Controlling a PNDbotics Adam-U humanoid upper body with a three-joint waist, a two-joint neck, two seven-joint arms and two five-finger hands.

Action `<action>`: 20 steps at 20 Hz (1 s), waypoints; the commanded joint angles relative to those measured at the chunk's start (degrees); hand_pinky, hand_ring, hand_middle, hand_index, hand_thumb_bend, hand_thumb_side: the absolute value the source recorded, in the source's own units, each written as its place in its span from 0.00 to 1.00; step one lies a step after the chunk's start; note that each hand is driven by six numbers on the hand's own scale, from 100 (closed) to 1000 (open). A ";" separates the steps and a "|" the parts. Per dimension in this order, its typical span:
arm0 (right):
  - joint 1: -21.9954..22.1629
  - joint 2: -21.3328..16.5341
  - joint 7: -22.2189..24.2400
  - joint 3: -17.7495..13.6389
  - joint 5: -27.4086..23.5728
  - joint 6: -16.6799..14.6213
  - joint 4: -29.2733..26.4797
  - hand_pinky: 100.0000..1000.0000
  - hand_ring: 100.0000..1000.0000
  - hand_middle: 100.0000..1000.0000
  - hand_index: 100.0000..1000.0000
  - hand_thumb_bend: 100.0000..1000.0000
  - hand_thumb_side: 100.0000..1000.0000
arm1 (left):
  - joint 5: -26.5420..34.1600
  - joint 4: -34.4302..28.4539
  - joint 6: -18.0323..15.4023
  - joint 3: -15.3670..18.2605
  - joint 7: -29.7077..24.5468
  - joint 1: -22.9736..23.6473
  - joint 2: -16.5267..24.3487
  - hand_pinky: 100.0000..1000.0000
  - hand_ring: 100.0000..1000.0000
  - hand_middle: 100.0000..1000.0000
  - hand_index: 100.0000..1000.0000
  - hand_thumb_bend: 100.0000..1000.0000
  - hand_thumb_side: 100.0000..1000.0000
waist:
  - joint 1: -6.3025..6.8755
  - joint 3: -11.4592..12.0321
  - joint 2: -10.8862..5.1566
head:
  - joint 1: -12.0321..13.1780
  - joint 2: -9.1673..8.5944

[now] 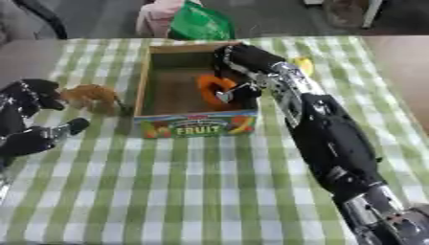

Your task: Pick up objects on the table and place them in the box.

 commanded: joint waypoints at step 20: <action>-3.40 -7.48 1.20 -2.81 -6.21 0.60 -3.02 0.65 0.75 0.66 0.76 0.00 0.16 | 0.16 -0.57 0.09 0.40 0.25 -0.17 0.76 0.64 0.47 0.47 0.64 0.78 0.05 | -0.37 -0.28 -1.27 | 0.95 -0.61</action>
